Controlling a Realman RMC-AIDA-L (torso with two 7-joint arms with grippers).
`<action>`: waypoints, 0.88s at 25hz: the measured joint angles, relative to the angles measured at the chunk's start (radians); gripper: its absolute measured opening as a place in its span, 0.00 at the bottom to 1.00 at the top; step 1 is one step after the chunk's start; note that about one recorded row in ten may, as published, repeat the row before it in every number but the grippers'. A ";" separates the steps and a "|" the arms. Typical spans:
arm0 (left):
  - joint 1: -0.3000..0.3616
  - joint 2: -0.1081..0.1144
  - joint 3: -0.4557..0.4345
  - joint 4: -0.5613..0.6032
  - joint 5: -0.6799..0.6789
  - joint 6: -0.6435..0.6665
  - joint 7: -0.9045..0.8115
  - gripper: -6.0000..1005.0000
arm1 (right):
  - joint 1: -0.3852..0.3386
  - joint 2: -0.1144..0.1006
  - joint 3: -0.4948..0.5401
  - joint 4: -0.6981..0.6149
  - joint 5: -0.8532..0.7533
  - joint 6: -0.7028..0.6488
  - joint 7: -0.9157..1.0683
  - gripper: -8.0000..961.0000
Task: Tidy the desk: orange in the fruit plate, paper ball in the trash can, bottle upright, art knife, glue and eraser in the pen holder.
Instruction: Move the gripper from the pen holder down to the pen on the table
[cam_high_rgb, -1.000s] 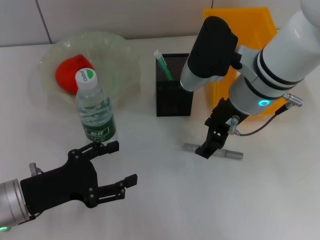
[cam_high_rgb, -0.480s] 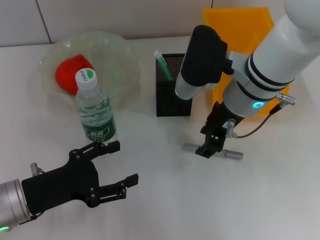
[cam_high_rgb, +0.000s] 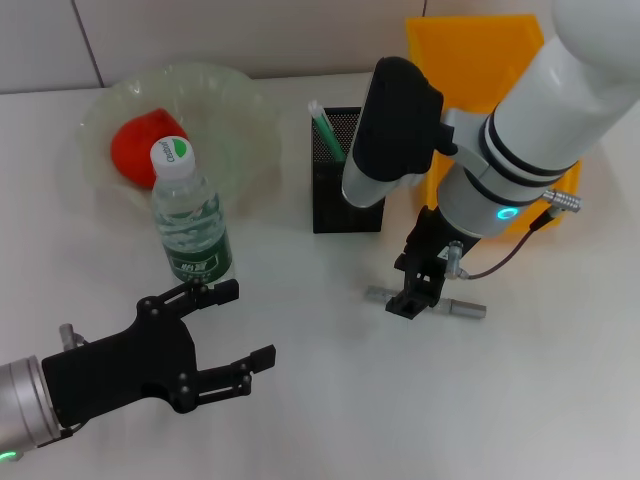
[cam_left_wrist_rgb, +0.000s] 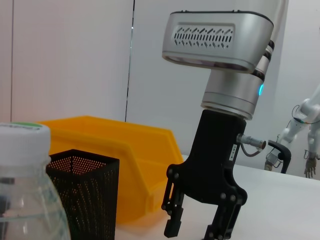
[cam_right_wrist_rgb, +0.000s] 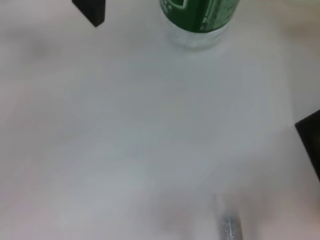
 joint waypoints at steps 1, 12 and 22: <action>0.000 0.000 0.000 0.000 0.000 0.000 0.000 0.86 | 0.000 0.000 -0.005 0.002 0.000 0.002 0.000 0.57; 0.000 0.003 0.005 -0.004 0.000 -0.002 0.001 0.86 | 0.005 0.001 -0.020 0.012 0.000 0.026 0.000 0.48; 0.001 0.004 0.005 -0.006 0.000 -0.001 0.000 0.86 | -0.003 0.001 -0.026 0.019 0.000 0.050 -0.002 0.42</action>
